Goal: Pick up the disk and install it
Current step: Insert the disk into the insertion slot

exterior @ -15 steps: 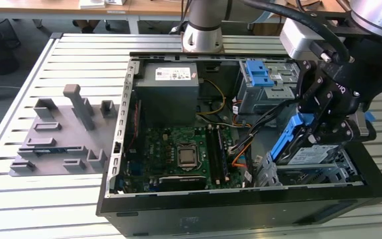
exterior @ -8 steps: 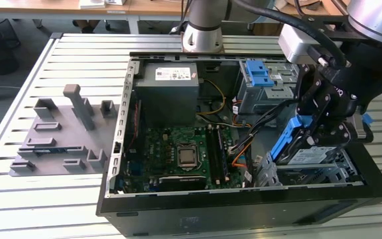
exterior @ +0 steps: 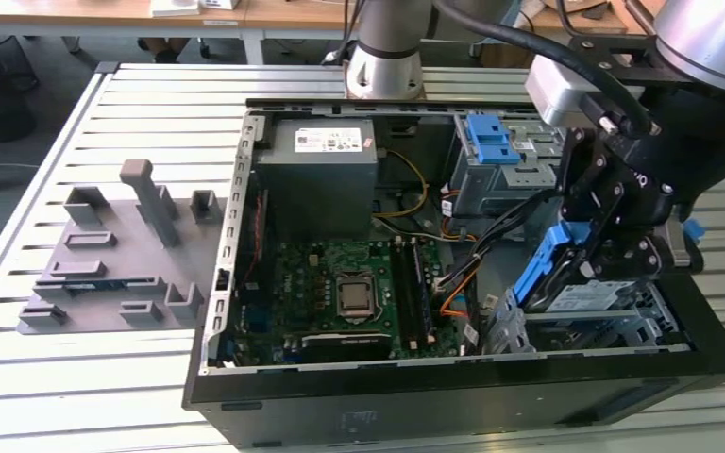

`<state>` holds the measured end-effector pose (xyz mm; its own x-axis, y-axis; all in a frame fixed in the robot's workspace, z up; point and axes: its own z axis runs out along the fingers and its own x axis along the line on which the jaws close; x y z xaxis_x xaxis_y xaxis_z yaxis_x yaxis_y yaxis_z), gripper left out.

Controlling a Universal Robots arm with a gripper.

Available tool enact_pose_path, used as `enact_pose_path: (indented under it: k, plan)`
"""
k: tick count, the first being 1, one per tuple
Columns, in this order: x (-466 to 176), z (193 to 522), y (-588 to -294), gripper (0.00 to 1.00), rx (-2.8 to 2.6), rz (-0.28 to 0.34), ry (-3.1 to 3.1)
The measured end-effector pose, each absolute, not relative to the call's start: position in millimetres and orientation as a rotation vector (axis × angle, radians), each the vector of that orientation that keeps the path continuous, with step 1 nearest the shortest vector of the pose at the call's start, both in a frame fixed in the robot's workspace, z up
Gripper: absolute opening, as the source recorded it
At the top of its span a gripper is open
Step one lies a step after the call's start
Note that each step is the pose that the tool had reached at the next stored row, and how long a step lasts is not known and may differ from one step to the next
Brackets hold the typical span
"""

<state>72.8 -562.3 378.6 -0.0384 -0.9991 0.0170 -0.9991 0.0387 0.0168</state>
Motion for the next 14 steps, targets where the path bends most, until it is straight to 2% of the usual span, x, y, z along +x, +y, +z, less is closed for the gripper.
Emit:
enact_pose_path:
  k: [14]
  plan:
    - [72.8, 370.6, -562.4, 0.36, 2.162, -0.001, -2.247]
